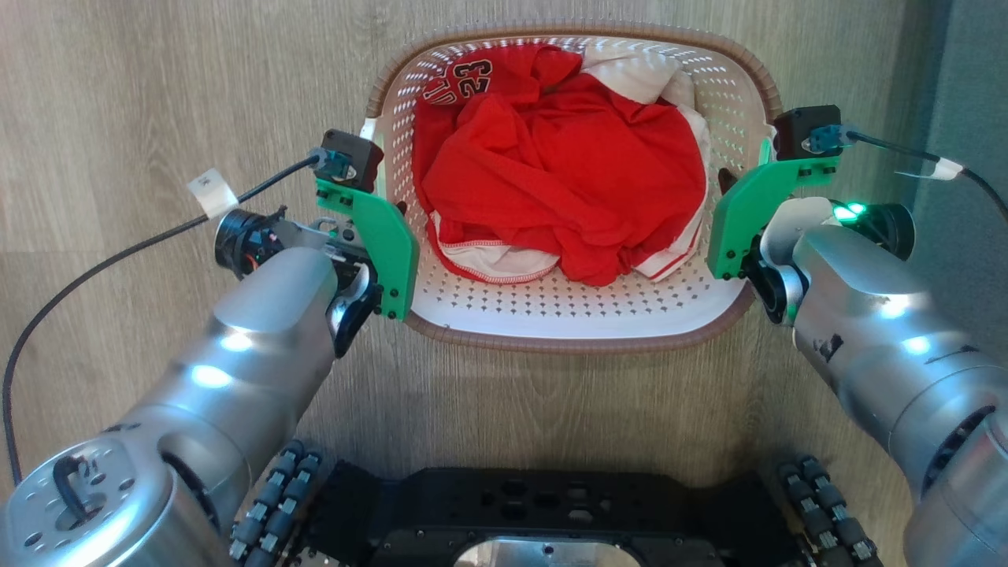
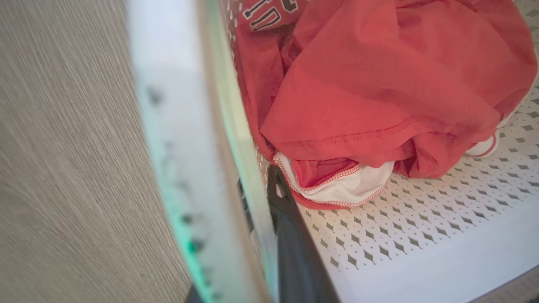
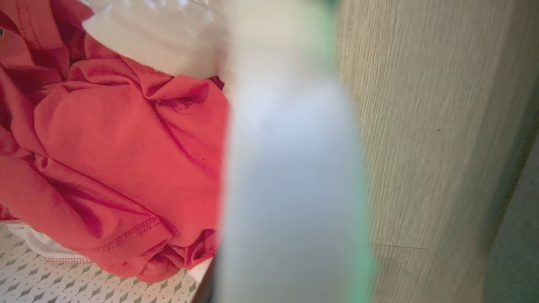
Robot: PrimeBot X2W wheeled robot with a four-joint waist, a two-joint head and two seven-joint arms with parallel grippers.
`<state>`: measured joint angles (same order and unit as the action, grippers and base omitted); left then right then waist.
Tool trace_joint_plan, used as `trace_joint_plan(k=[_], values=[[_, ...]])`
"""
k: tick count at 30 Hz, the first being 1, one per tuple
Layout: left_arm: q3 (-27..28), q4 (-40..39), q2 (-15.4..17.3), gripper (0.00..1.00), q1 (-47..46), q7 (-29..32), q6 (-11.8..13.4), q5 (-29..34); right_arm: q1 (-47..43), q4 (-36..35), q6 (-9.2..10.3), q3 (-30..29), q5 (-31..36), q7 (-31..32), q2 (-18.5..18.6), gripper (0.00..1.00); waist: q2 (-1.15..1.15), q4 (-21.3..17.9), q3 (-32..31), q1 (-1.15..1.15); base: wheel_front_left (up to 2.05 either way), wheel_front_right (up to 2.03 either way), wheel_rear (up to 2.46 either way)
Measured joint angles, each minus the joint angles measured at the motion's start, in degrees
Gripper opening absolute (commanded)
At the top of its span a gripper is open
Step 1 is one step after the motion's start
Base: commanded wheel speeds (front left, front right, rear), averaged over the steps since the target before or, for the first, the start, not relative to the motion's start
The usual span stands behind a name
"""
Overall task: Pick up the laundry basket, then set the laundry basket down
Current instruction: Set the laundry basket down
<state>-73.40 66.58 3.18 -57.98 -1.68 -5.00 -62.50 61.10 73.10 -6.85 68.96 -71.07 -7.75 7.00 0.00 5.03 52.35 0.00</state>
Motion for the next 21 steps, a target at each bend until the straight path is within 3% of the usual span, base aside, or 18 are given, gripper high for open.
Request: trace_joint_plan(k=[12,13,15,16,17,21], values=[[0.1,-0.7,0.0,0.00,0.0,-0.5,0.5,0.4,0.9,0.1,-0.07,0.5,0.6,-0.4,0.6,0.00,0.00,0.3,0.6,0.00,0.00,0.00,0.00],[0.1,-0.7,0.0,0.14,0.0,-0.6,0.6,0.4,0.9,0.1,-0.07,0.5,0.6,-0.4,0.6,0.04,0.00,0.4,0.6,0.00,0.00,0.00,0.00],[0.0,-0.7,-0.1,1.00,0.0,-0.9,1.3,0.4,0.9,0.2,-0.08,0.6,0.6,-0.4,0.7,0.77,0.00,0.5,0.7,0.00,0.00,0.00,0.00],[-0.1,-0.8,-0.1,1.00,0.0,-0.9,1.2,0.4,1.0,0.3,-0.08,1.2,1.3,-0.4,0.8,0.77,0.00,0.5,0.8,0.00,0.00,0.00,0.00],[-0.1,-1.0,-0.2,1.00,0.0,-1.0,1.4,0.4,1.0,0.4,-0.08,1.4,1.8,-0.5,0.8,1.00,0.00,0.6,0.8,0.00,0.00,0.00,0.00],[-0.2,-1.1,-1.0,1.00,-0.8,-1.8,2.6,0.4,1.0,0.4,-0.24,1.4,1.9,-0.5,0.8,1.00,0.00,0.7,0.6,0.00,0.00,0.00,0.00]])
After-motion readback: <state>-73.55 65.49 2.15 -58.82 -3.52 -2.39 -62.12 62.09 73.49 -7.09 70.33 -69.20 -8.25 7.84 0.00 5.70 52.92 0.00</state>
